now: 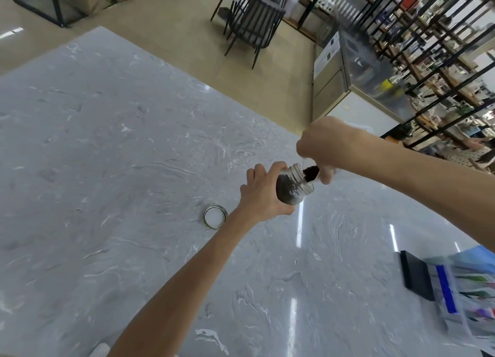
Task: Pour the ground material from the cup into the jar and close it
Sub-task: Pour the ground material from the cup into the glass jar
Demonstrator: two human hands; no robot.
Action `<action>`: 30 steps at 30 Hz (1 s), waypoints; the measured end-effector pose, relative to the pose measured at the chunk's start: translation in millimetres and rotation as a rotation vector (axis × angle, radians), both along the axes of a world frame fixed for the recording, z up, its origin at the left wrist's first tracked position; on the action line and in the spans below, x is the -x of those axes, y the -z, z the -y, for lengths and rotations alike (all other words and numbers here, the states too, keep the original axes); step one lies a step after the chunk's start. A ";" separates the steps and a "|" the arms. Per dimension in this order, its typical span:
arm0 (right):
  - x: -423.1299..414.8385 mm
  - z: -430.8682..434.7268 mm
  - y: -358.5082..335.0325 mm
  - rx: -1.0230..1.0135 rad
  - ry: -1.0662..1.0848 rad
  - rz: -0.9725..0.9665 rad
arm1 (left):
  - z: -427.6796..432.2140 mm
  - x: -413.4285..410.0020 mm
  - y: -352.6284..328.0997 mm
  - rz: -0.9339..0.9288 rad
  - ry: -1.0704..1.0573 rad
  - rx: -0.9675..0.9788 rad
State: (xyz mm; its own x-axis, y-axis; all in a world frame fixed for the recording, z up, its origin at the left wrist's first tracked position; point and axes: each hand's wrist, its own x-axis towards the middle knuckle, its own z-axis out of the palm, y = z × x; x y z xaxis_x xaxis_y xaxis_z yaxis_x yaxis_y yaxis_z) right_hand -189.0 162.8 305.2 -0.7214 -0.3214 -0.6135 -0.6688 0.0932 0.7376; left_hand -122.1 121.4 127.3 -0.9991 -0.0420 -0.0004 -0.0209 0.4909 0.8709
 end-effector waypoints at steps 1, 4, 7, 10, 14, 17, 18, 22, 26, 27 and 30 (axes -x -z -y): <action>-1.6 0.2 2.3 -0.002 -0.005 0.002 | -0.6 -0.1 -1.3 -0.001 -0.001 0.005; -5.6 -2.1 8.1 -0.021 -0.006 -0.003 | -3.0 0.0 -2.4 -0.008 0.016 0.013; -2.3 -4.9 6.2 -0.014 -0.034 -0.026 | -2.9 -0.8 -1.8 0.005 0.013 -0.007; -5.2 -3.5 10.8 -0.035 -0.047 -0.005 | -3.8 -1.4 -5.5 0.003 0.013 0.001; -2.0 -3.7 1.6 -0.026 -0.004 -0.030 | -2.3 -2.1 -5.6 -0.005 0.001 -0.002; -9.4 -3.8 10.9 -0.046 -0.045 -0.020 | -4.8 -1.5 -8.3 -0.001 0.006 0.025; -12.7 -3.5 13.3 -0.051 -0.045 -0.012 | -6.0 -1.7 -8.0 0.003 0.010 0.018; -4.6 -4.3 -2.8 -0.036 0.029 -0.025 | -5.4 -5.1 -2.6 0.007 0.003 -0.033; -10.2 -4.0 5.9 -0.060 -0.011 -0.007 | -8.3 -4.5 -7.8 0.004 0.009 -0.027; -11.6 -3.7 6.7 -0.068 -0.014 -0.012 | -8.6 -4.9 -8.2 0.001 0.010 -0.035; -6.2 -5.2 -4.2 -0.036 0.029 -0.039 | -5.0 -7.2 -4.5 -0.005 0.005 -0.051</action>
State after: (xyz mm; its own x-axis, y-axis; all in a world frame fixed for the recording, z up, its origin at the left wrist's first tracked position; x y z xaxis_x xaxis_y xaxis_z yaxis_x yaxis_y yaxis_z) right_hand -182.8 168.0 309.5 -0.7535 -0.2781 -0.5957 -0.6372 0.0856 0.7660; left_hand -114.9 126.4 131.8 -0.9993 -0.0368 0.0026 -0.0141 0.4459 0.8950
